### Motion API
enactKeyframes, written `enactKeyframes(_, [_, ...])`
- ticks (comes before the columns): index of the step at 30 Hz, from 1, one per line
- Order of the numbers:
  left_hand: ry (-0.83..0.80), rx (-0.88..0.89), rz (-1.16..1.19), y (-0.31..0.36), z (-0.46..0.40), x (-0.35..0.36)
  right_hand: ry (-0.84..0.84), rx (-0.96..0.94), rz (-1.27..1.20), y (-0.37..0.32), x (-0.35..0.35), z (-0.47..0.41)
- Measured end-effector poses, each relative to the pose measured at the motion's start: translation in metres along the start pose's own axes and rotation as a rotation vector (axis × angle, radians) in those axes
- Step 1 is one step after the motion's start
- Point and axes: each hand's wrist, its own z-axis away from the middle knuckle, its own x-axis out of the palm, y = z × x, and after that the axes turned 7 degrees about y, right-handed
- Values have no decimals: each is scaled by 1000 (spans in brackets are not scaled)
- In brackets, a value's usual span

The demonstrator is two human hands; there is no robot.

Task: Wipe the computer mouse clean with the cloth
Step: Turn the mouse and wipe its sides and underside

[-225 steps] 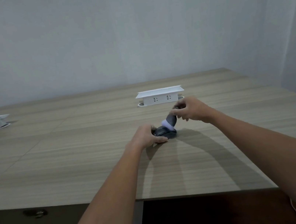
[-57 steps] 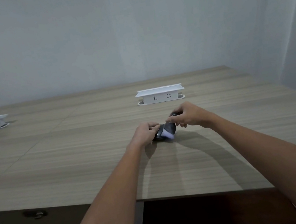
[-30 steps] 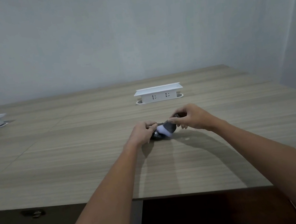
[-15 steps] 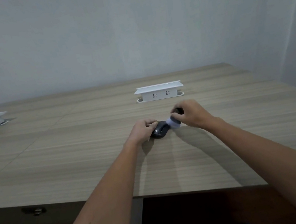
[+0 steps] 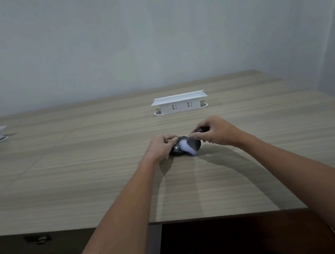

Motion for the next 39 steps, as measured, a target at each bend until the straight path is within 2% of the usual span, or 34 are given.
enactKeyframes(3, [3, -5, 22, 0, 0, 1, 93, -29, 146, -3, 4, -3])
enactKeyframes(8, [6, 11, 6, 0, -1, 0, -5, -40, 76, -14, 5, -7])
enactKeyframes(12, [6, 4, 11, -2, -3, 1, 73, -30, 144, -14, 7, -10])
enactKeyframes(16, [8, 2, 30, -3, -4, 2, 34, 2, 64, -17, 8, -9])
enactKeyframes(20, [7, -6, 42, -1, -2, 2, 160, 29, 138, -12, 10, -10])
enactKeyframes(25, [0, 9, 38, -2, -2, 1, 65, -2, 118, -24, 12, -7])
enactKeyframes(29, [-2, -8, 39, 0, 0, 1, 191, 3, 181, -23, 15, -11])
enactKeyframes(33, [-12, 21, 28, 1, 2, -1, 45, -41, 169, -35, 17, -10])
enactKeyframes(37, [-2, 9, 22, 3, 4, -1, 145, -25, 232, -31, 18, -14])
enactKeyframes(39, [-3, 10, 23, 3, 4, -1, 139, -45, 228, -32, 20, -12])
